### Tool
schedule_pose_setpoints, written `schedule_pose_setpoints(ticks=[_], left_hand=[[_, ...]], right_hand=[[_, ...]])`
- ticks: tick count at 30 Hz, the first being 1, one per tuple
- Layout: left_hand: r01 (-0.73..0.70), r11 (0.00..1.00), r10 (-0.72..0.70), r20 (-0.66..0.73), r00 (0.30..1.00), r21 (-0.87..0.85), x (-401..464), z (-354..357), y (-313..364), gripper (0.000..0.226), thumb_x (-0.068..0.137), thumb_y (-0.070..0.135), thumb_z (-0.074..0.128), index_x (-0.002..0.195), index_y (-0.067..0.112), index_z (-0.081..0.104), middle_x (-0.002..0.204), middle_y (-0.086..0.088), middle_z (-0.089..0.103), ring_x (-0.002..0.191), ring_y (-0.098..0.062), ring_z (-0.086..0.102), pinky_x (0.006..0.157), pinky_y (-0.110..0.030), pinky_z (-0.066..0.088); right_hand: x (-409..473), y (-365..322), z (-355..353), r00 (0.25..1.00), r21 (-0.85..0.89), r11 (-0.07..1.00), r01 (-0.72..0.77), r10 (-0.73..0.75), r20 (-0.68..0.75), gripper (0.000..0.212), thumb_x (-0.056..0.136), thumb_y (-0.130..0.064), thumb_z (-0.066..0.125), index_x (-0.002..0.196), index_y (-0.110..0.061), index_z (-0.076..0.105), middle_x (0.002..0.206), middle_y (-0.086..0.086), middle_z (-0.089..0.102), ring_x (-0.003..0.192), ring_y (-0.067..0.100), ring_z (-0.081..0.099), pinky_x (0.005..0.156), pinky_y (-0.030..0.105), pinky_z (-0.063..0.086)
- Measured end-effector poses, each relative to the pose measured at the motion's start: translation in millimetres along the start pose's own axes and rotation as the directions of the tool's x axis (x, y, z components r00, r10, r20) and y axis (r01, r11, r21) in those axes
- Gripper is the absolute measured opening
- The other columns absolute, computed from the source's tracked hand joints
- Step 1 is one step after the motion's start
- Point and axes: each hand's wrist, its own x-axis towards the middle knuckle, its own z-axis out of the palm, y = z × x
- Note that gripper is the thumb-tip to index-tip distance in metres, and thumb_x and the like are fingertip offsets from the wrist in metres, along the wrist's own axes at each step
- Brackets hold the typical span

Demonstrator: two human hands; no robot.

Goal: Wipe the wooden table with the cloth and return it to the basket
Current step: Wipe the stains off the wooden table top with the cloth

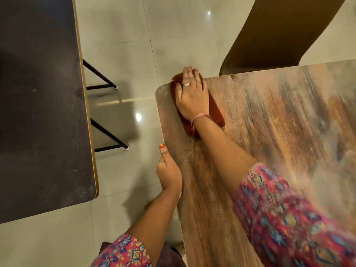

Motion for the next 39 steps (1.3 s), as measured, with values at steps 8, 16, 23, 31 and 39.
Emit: schedule_pose_setpoints(ticks=[8,16,23,31,39], left_hand=[[-0.026,1.0,0.026,0.014,1.0,-0.018,1,0,-2,0.061,0.091,0.066,0.026,0.081,0.022,0.068,0.085,0.001,0.069,0.085,-0.019,0.064,0.084,-0.035,0.051],[-0.018,1.0,0.018,-0.008,1.0,-0.02,3,-1,-1,0.067,0.093,0.063,0.029,0.095,0.013,0.073,0.091,-0.007,0.072,0.089,-0.024,0.066,0.085,-0.04,0.052],[0.05,0.997,-0.049,0.013,0.999,-0.062,2,-1,-3,0.068,0.09,0.067,0.03,0.067,0.011,0.06,0.073,-0.004,0.064,0.073,-0.023,0.06,0.071,-0.036,0.05],[0.052,0.998,-0.052,0.023,0.998,-0.028,1,-4,-1,0.064,0.088,0.068,0.03,0.073,0.01,0.049,0.069,-0.008,0.046,0.065,-0.021,0.046,0.065,-0.038,0.046],[0.053,0.999,-0.053,0.014,0.999,-0.009,1,-3,-2,0.063,0.088,0.069,0.029,0.071,0.011,0.047,0.068,-0.009,0.044,0.064,-0.021,0.044,0.062,-0.037,0.042]], right_hand=[[-217,32,2,0.963,-0.01,0.976,0.219,-0.214,0.163,0.058,0.098,-0.033,0.031,0.152,-0.015,0.023,0.16,0.0,0.018,0.149,0.014,0.01,0.12,0.04,0.012],[-171,11,1,0.966,-0.015,0.975,0.221,-0.216,0.139,0.056,0.096,-0.032,0.029,0.151,-0.019,0.029,0.158,-0.004,0.023,0.148,0.012,0.013,0.119,0.041,0.012],[-29,-33,14,0.949,-0.008,0.954,0.3,-0.297,0.108,0.051,0.099,-0.031,0.033,0.149,-0.023,0.032,0.157,-0.005,0.028,0.147,0.014,0.015,0.119,0.04,0.01],[36,-46,17,0.963,0.021,0.971,0.24,-0.241,0.119,0.051,0.1,-0.034,0.025,0.15,-0.024,0.03,0.153,-0.003,0.037,0.144,0.017,0.025,0.118,0.041,0.012],[66,89,-31,0.996,0.005,0.997,-0.077,0.077,-0.051,0.051,0.101,-0.032,0.024,0.149,-0.016,0.032,0.151,0.005,0.039,0.143,0.022,0.028,0.119,0.047,0.01]])
